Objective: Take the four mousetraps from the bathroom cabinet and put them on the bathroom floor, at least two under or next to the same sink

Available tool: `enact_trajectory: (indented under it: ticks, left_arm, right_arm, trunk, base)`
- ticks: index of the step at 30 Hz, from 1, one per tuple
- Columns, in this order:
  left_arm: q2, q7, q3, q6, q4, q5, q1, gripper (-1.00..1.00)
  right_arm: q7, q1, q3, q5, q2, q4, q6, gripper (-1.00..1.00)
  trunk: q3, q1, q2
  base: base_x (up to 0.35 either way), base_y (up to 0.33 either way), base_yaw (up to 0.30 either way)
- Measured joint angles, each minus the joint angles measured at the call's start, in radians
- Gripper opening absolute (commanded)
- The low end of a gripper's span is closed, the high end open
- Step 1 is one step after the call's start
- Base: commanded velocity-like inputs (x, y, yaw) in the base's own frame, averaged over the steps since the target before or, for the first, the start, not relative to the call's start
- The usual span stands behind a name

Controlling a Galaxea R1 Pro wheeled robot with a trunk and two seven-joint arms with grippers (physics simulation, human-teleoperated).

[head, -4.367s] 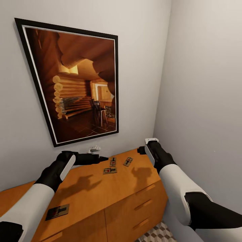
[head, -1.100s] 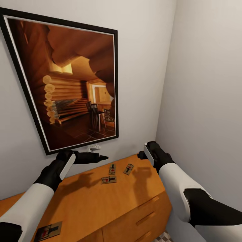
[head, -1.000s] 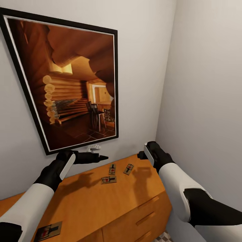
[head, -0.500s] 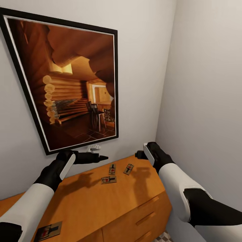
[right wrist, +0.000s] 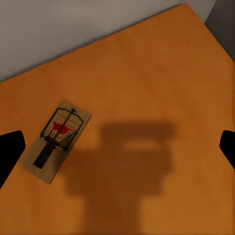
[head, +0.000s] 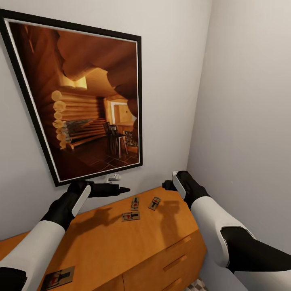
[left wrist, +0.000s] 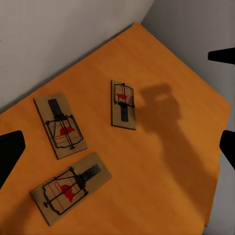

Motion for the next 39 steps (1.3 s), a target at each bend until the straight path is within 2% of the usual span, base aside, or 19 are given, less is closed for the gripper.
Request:
enact_trajectory:
  ticks: [28, 39]
  left_arm:
    - [0.001, 0.000, 0.000, 0.000, -0.002, 0.000, 0.000, 1.00]
    - [0.001, 0.001, 0.000, 0.003, -0.001, -0.001, 0.000, 1.00]
  right_arm:
    - [-0.022, 0.000, 0.002, 0.005, 0.000, 0.000, -0.002, 1.00]
    - [-0.021, 0.000, 0.002, 0.006, 0.000, 0.000, -0.002, 1.00]
  trunk:
    - [0.000, 0.000, 0.000]
    - [0.000, 0.000, 0.000]
  base:
    - [0.000, 0.001, 0.000]
    - [0.000, 0.156, 0.000]
